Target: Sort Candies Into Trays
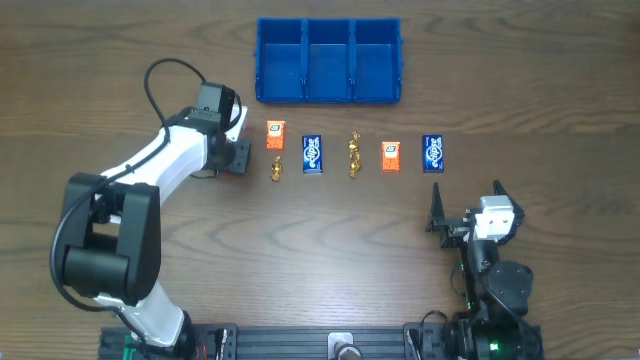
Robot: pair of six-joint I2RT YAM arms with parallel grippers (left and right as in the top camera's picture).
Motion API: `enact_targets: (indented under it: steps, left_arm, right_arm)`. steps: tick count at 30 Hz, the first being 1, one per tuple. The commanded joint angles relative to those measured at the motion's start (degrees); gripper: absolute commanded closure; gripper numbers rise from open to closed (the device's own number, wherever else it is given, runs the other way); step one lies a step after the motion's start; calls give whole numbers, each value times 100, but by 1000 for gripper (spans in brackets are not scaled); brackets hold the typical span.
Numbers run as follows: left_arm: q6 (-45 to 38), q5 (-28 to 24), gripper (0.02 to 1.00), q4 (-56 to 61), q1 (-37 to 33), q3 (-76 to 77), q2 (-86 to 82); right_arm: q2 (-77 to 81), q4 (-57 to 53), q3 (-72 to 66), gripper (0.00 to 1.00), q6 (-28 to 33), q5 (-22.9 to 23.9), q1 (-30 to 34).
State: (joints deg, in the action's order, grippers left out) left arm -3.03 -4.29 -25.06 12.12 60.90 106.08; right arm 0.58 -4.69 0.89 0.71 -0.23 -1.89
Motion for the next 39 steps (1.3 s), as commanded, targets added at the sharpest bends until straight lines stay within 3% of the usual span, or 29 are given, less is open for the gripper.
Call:
enact_targets:
  steps: [1,12,19,26,39]
  left_arm:
    - [48,44,634,24,7,131,129]
    - [525,201,691,-833,195,1532,-48]
    - [907,772,687,-1139,682,3836,195]
    - [1130,787,682,-2363,748,6301,1742]
    - [1384,619,678,-2505,778,6566,2756]
  right_arm:
    - [-42,-4,-42,3,87,17,37]
    - [-42,-4,-42,3,87,17,37]
    - [-42,-4,-42,3,87,17,37]
    - [-42,-4,-42,3,87,17,37]
    - [-42,-4,-42,3,87,17,37]
